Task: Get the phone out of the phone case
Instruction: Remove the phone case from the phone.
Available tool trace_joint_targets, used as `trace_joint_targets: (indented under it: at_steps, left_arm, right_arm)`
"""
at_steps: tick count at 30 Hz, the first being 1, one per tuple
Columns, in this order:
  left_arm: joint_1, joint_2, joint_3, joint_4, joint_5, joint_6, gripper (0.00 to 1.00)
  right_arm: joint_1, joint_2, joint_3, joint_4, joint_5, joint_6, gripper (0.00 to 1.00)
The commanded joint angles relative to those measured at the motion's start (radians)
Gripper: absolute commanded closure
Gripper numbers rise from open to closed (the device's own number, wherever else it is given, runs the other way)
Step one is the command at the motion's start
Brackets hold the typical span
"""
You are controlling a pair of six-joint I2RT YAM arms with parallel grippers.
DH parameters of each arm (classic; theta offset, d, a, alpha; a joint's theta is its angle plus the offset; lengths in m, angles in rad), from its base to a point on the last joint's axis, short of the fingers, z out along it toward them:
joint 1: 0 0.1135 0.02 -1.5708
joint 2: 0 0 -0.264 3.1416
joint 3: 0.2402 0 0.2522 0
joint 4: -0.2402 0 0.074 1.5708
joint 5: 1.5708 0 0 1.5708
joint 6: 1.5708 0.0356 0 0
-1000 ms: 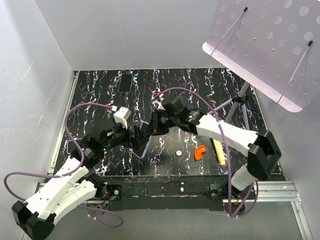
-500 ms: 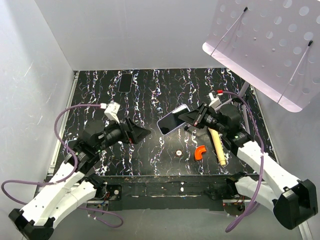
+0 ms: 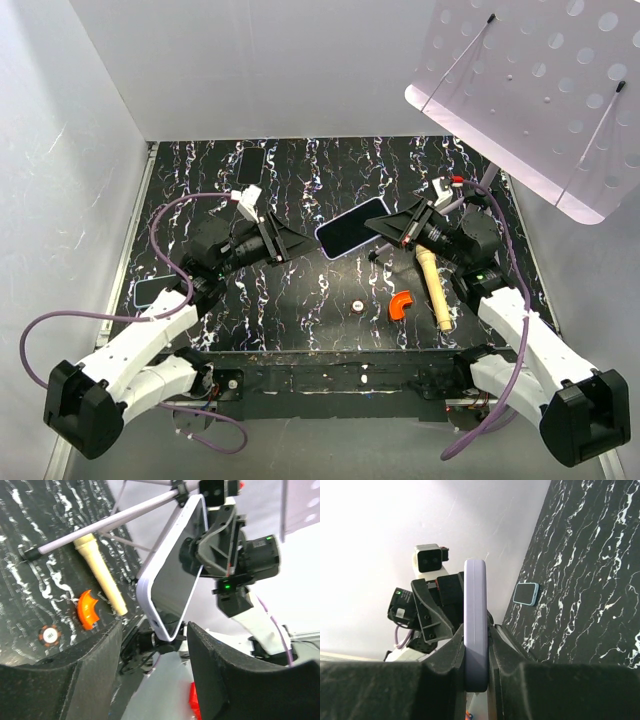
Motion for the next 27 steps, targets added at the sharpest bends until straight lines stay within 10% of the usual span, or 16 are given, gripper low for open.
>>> trace_joint_targets:
  at_steps: [1,12,27]
  left_arm:
    - [0.014,0.027,-0.028,0.221,0.061,-0.117,0.49]
    - [0.032,0.070,-0.027,0.314,0.080,-0.183,0.76]
    - [0.035,0.122,-0.042,0.568,0.165,-0.269,0.85]
  right_arm:
    - [-0.026,0.004,0.004,0.209,-0.072,0.100,0.99]
    - [-0.049,0.016,-0.031,0.292,-0.113,0.145,0.99]
    - [-0.069,0.061,-0.021,0.420,-0.238,0.192,0.99]
